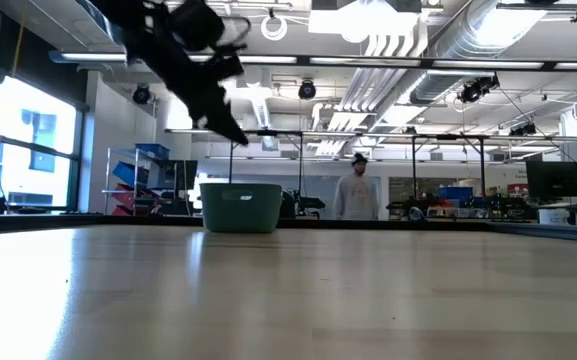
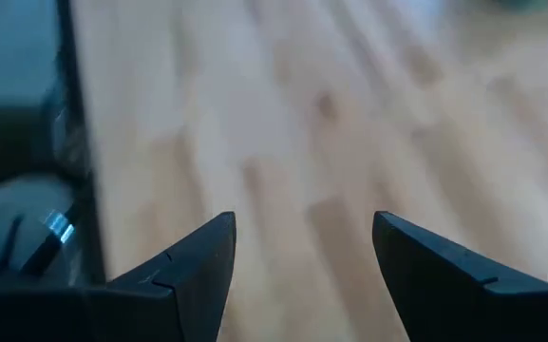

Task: Sort batteries
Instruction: Move the blue bin to the right of the green bin on the table

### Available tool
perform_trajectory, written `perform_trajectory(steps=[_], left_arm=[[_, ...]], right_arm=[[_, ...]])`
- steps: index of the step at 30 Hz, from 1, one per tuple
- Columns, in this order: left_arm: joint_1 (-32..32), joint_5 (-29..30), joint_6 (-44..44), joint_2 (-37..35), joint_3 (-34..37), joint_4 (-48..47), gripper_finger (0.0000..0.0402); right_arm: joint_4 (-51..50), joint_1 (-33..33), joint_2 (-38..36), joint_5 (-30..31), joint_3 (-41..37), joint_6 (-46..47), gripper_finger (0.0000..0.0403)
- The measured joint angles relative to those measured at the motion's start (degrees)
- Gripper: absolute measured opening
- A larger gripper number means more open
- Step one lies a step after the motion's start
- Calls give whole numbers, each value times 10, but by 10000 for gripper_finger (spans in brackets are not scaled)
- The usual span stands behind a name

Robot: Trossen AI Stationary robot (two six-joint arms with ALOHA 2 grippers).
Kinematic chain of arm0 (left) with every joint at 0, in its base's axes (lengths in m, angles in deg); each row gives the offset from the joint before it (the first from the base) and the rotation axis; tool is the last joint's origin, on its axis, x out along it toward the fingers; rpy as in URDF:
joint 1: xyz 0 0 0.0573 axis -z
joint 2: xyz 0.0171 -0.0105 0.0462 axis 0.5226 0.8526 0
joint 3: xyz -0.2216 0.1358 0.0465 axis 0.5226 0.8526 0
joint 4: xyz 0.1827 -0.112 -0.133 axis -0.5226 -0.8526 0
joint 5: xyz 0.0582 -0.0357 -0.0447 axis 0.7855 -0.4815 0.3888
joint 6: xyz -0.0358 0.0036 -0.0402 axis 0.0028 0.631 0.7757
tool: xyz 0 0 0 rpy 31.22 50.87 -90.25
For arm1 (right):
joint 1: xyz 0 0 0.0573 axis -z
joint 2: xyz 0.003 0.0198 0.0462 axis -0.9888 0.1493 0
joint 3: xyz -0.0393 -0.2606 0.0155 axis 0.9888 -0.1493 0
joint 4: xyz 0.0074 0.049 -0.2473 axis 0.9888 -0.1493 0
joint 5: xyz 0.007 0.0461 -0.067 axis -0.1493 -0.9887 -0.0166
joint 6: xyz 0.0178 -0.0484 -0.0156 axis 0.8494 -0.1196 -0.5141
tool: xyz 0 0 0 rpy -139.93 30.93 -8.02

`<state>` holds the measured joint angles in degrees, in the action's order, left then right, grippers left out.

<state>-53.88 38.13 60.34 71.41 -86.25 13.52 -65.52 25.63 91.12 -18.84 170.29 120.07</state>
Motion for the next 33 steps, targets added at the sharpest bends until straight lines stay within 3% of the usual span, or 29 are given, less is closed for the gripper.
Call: perform_trajectory(steps=[3, 7, 10, 15, 19, 29, 33], left_arm=[[13, 2, 31, -61, 0, -16, 199], [50, 3, 76, -131, 0, -54, 200], [91, 6, 116, -167, 0, -88, 200], [176, 56, 172, -197, 3, -127, 200], [240, 99, 200, -202, 15, -137, 200], [338, 184, 263, -197, 24, -180, 200], [357, 195, 268, -197, 24, -180, 200]], right_arm=[[18, -24, 0, -82, 0, 15, 243], [43, -51, 1, -186, 0, 128, 243], [72, -70, 19, -239, 0, 200, 243], [67, -85, 80, -320, 0, 224, 242], [26, -79, 112, -331, 0, 224, 211], [-11, -42, 121, -316, 0, 110, 29], [-20, -19, 121, -315, 0, 62, 7]])
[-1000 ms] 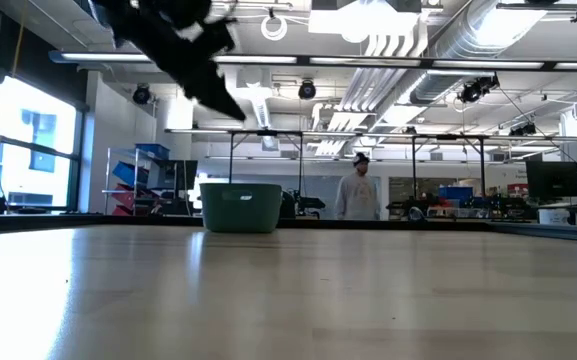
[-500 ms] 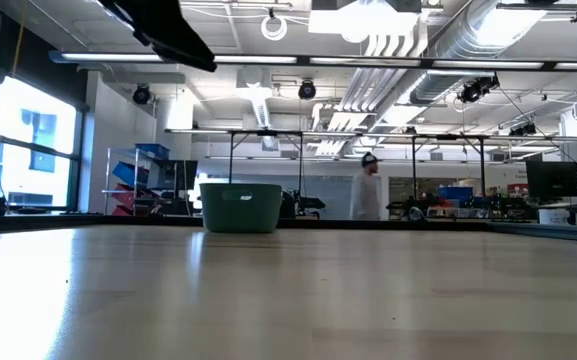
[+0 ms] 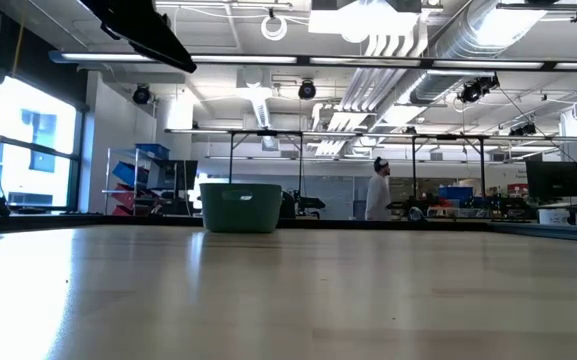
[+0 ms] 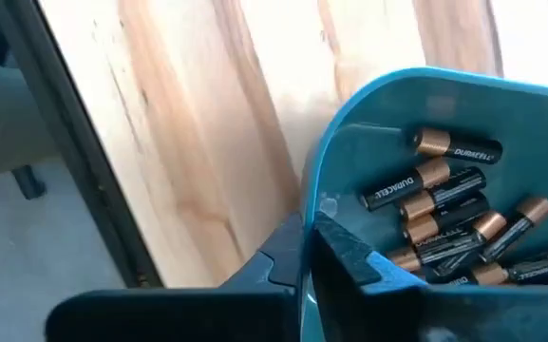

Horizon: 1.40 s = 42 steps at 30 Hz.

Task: Sort batteries
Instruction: Move the blue bin to the right of the green bin on the table

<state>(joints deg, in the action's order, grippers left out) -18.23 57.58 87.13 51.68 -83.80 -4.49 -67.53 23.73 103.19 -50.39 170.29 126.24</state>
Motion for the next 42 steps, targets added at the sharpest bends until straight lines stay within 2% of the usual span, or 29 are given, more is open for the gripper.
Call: perform_trajectory(steps=[9, 21, 34, 42], left_arm=[[23, 15, 14, 0, 0, -10, 200], [26, 27, 20, 0, 0, -26, 200], [26, 29, 36, 0, 0, -27, 200], [26, 44, 46, 0, 0, -23, 200]], right_arm=[[4, 59, -2, 15, -14, -129, 3], [-30, 192, 1, 78, -16, -417, 1], [6, 425, -16, 104, -16, -741, 0], [95, 600, -29, 69, -16, -932, 0]])
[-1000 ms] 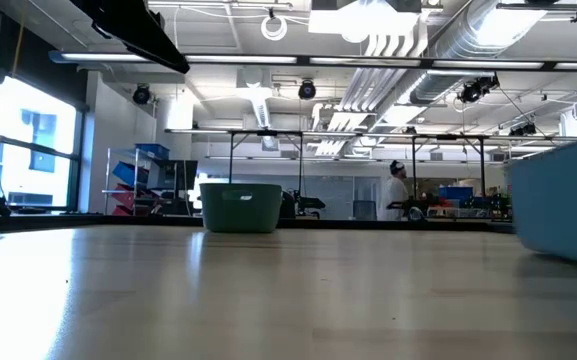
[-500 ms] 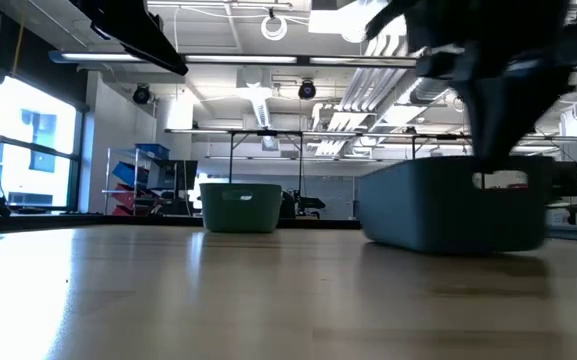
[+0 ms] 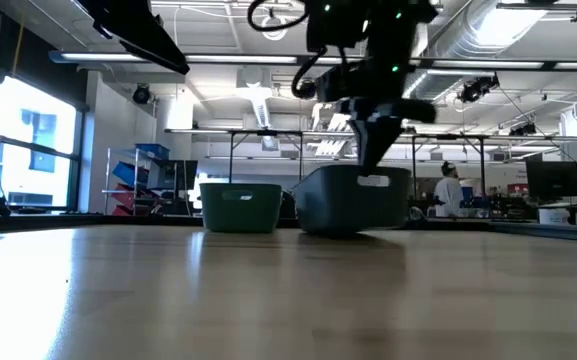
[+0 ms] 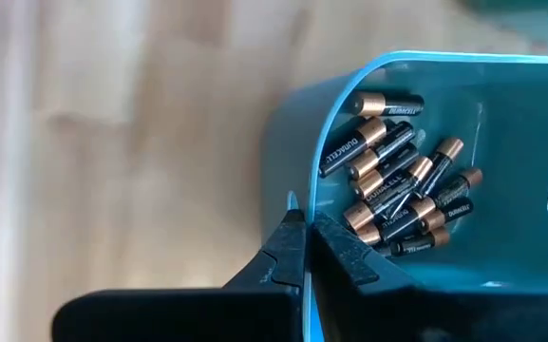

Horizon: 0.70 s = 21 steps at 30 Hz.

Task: Sort batteries
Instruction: Move the blue bin to the right of the green bin on the table

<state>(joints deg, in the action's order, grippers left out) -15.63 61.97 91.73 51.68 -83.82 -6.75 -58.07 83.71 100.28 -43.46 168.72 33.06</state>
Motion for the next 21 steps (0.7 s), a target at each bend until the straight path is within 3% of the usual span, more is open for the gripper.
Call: perform_trajectory(steps=[9, 21], left_arm=[[0, 0, 3, 0, 0, 40, 200], [0, 0, 4, 0, 0, 55, 200]], right_arm=[[107, 127, 0, -65, 1, -100, 0], [191, 161, 0, -73, 1, -135, 0]])
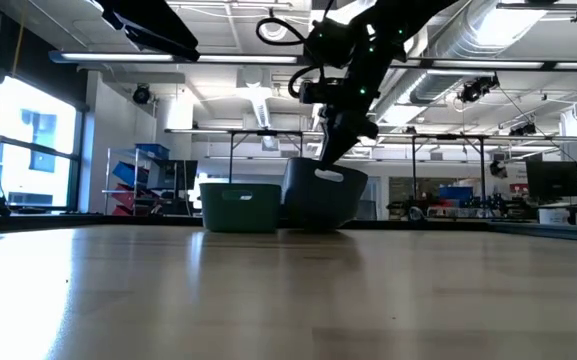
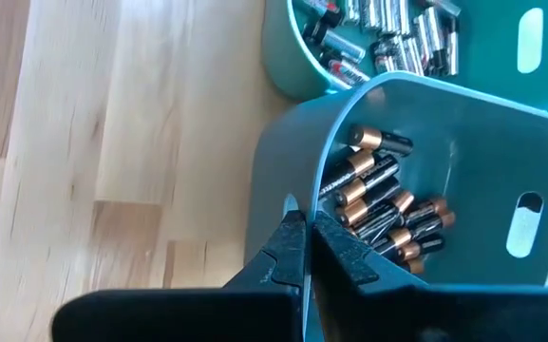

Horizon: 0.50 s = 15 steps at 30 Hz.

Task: Sort batteries
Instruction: Move the blue bin to the right of the green bin on the table

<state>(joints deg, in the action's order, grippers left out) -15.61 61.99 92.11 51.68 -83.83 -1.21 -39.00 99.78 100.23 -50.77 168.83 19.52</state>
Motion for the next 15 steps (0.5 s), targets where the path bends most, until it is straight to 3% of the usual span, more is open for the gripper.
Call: perform_trajectory(steps=[11, 15], left_arm=[[0, 0, 0, 0, 0, 3, 200], [0, 0, 0, 0, 0, 3, 200]], right_arm=[[15, 4, 31, -24, 1, 25, 2], [29, 8, 33, -25, 1, 24, 27]])
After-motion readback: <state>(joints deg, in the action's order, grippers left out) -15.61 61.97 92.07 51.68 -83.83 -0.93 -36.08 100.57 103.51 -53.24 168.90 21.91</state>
